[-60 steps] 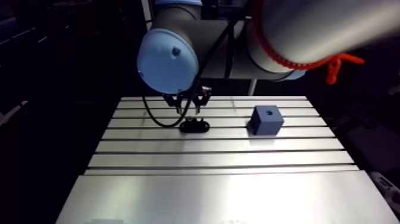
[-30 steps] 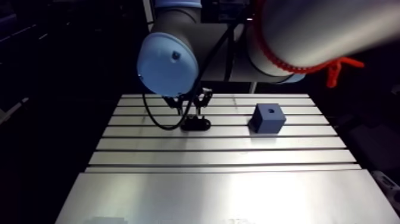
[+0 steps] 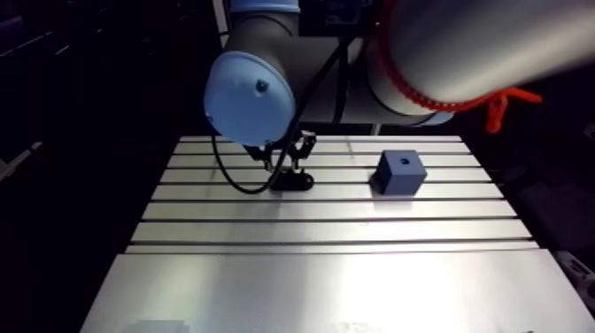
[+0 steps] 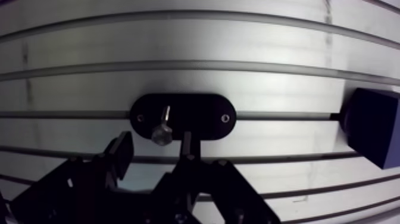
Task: Pick up the M10 bolt and insert it into the hex recess until seated.
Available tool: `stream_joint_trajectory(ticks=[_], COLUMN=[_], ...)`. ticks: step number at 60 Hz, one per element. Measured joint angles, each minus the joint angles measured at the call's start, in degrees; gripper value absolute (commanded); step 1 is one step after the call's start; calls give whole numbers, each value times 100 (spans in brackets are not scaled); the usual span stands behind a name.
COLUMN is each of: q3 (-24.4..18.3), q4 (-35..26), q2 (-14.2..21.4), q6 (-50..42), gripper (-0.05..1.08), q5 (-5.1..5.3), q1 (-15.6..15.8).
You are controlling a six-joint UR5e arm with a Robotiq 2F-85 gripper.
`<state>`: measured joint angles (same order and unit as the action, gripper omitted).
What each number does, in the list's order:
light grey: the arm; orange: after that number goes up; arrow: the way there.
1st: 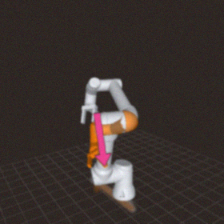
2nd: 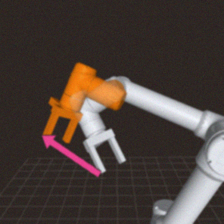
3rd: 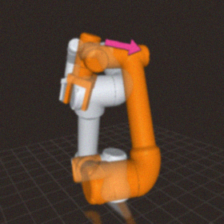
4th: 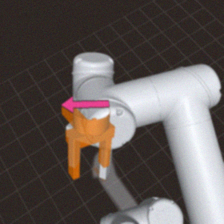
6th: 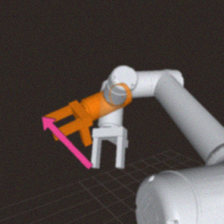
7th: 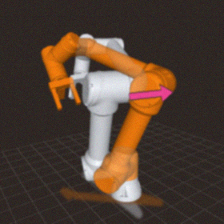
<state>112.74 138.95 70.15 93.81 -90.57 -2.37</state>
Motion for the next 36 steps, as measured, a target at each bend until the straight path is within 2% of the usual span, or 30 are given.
stream_joint_trajectory(ticks=[17,36], q3=[2,6], q4=[38,47], q2=[-48,-71], q6=[0,-7], gripper=[47,53], q5=[-5,-6], q1=[0,0])
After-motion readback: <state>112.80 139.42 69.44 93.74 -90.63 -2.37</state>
